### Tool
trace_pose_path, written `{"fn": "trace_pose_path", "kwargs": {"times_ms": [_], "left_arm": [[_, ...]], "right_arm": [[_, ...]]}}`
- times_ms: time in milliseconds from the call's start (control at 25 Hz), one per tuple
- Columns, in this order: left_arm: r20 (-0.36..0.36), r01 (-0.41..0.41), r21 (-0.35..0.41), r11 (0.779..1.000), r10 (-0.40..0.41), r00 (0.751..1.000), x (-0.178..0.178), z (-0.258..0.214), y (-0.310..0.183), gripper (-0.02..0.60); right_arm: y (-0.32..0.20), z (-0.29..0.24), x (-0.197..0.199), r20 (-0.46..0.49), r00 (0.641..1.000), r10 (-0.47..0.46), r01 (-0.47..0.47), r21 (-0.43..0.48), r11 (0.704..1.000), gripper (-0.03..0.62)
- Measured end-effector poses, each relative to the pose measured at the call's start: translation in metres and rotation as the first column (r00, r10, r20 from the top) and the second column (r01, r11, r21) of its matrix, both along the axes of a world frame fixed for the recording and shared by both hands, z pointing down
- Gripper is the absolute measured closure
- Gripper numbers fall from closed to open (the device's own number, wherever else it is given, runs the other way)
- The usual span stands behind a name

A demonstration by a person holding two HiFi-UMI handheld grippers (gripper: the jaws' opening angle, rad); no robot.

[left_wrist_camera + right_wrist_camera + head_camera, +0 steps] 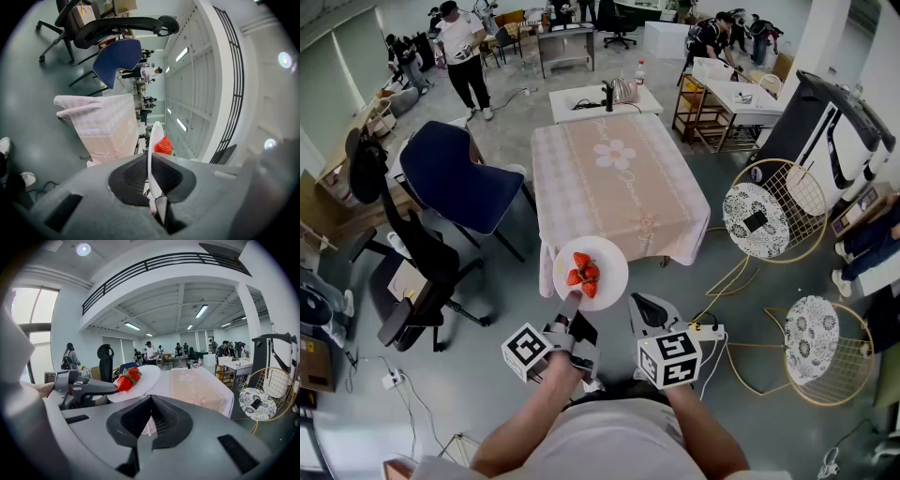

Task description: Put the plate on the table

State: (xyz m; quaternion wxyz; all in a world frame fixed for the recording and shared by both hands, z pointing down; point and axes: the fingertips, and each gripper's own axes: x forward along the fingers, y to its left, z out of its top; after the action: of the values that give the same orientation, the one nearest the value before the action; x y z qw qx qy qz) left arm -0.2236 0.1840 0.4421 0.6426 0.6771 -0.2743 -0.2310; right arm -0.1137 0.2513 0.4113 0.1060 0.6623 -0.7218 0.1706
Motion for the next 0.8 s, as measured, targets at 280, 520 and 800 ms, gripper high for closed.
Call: {"fn": "trace_pose_path", "kwargs": {"times_ms": [280,520,800], "left_arm": [[-0.008,-0.006,-0.032,0.999,0.005,1.0,-0.0024,0.0046,0.0021,0.563],[-0.015,-0.025,-0.033,0.999,0.024,1.0,-0.0005,0.0056,0.0034,0.563],[-0.017,-0.035,-0.034,0.999,0.034,0.999,0.0053,0.0071,-0.0006,0.563]], "right_arm": [[-0.0002,0.0018,-0.0043,-0.003,1.0,0.005,-0.005,0.004,1.0,0.589],[0.0009,0.0013,-0.0045,-0.016,1.0,0.015,-0.015,-0.001,1.0,0.589],[-0.0015,0.0056,0.0004,-0.02,1.0,0.024,-0.024,-0.015,1.0,0.589]]}}
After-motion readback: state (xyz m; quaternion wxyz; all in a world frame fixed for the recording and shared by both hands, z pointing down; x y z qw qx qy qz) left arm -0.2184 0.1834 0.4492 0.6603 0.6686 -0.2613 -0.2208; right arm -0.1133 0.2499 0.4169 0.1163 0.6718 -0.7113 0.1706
